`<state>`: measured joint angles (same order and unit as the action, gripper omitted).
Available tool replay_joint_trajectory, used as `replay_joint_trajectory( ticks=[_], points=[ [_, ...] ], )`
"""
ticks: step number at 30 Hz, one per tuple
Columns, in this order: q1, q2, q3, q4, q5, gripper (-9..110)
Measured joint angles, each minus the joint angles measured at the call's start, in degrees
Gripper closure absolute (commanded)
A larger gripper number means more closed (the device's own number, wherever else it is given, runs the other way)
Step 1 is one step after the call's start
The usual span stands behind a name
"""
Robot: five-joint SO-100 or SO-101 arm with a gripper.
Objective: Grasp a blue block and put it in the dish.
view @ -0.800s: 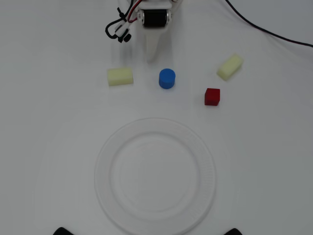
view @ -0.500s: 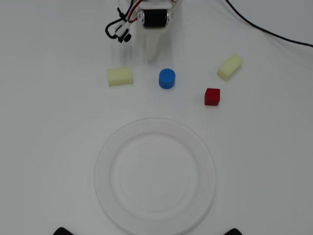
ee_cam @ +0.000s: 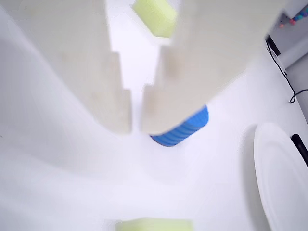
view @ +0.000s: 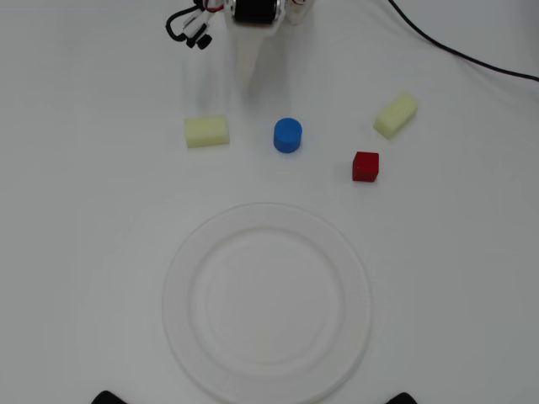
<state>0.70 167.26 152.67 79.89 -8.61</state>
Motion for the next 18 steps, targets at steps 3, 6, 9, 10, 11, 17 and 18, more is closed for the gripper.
replay_joint_trajectory(
  ticks=[3, 6, 9, 10, 11, 17, 18],
  points=[
    [-2.7, -9.4, -7.1, 1.1, 0.0, 101],
    [-7.7, -17.3, -13.9, 1.1, 0.0, 101],
    [-11.4, -27.6, -21.9, 1.2, 0.0, 96],
    [-12.6, -31.3, -24.6, 1.4, 0.3, 93],
    [-14.0, -35.0, -27.2, 1.5, 0.7, 89],
    [-17.0, -53.5, -35.8, 3.1, 2.0, 73],
    [-16.6, -54.6, -35.8, 3.1, 2.3, 70]
  ],
)
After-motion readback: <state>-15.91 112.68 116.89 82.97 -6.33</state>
